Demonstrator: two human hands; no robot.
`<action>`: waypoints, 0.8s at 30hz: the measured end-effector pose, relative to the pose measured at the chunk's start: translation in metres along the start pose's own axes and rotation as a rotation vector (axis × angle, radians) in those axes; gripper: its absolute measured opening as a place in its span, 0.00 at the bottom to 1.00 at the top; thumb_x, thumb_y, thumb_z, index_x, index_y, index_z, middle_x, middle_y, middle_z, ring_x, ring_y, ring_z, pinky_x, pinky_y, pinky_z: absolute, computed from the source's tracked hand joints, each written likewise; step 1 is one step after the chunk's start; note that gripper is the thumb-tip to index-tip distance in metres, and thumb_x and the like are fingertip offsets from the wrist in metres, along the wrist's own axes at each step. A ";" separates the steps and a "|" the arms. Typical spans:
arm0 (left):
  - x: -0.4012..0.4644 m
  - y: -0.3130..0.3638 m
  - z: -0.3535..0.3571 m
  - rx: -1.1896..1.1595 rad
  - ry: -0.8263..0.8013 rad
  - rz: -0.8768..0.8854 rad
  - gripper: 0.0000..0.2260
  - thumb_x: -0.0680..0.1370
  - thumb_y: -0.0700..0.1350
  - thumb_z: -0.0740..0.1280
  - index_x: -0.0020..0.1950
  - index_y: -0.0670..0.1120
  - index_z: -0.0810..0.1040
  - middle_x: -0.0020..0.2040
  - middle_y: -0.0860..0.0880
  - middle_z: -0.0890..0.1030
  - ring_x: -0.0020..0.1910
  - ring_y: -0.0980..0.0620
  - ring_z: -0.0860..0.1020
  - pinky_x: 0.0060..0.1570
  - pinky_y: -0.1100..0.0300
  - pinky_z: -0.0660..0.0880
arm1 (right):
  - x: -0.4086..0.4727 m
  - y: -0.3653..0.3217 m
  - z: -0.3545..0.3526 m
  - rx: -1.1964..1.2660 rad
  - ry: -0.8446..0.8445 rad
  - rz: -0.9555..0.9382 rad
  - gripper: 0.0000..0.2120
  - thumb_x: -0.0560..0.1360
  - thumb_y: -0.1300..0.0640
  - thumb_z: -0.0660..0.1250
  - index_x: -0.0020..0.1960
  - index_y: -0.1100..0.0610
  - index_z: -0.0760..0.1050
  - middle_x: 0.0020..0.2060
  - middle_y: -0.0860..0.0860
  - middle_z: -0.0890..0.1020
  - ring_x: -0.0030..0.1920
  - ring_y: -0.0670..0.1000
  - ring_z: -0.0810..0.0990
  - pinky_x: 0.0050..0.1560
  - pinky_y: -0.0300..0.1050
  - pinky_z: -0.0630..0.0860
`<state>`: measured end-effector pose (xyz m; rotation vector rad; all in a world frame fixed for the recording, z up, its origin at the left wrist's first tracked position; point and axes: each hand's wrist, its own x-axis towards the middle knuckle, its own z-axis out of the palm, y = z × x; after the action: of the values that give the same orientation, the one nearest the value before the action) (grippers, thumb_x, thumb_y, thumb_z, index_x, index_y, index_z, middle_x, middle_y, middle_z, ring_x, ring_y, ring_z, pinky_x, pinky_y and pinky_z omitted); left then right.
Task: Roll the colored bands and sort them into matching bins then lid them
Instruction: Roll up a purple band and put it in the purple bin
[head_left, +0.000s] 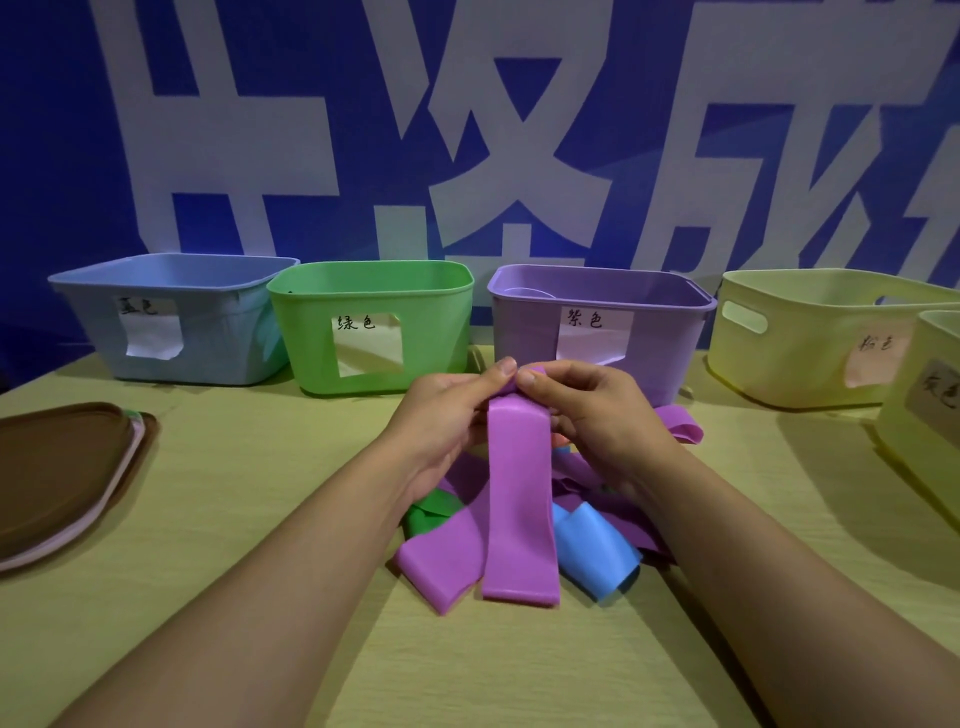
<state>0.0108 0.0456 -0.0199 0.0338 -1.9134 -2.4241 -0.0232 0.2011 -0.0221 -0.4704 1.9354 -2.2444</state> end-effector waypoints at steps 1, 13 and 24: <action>0.001 -0.001 0.000 -0.006 0.006 0.007 0.13 0.80 0.46 0.70 0.55 0.37 0.85 0.52 0.32 0.85 0.46 0.41 0.85 0.39 0.59 0.82 | 0.000 0.000 0.001 0.018 -0.007 0.003 0.08 0.77 0.60 0.73 0.53 0.64 0.83 0.39 0.58 0.84 0.34 0.51 0.80 0.32 0.41 0.77; 0.007 -0.005 -0.001 0.067 0.020 0.100 0.13 0.73 0.45 0.77 0.53 0.38 0.86 0.52 0.37 0.86 0.46 0.45 0.84 0.50 0.56 0.81 | 0.001 0.001 -0.002 -0.112 0.146 0.102 0.28 0.76 0.37 0.70 0.50 0.65 0.84 0.34 0.56 0.82 0.34 0.52 0.79 0.38 0.45 0.77; 0.006 -0.006 -0.003 0.149 0.043 0.192 0.09 0.75 0.37 0.76 0.54 0.38 0.84 0.49 0.39 0.86 0.44 0.49 0.85 0.46 0.61 0.83 | 0.001 0.005 -0.003 -0.282 0.138 0.001 0.23 0.75 0.38 0.73 0.45 0.60 0.86 0.39 0.59 0.87 0.43 0.61 0.86 0.55 0.64 0.82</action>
<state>0.0047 0.0432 -0.0261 -0.0872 -1.9741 -2.1404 -0.0254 0.2032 -0.0269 -0.3536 2.3357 -2.0599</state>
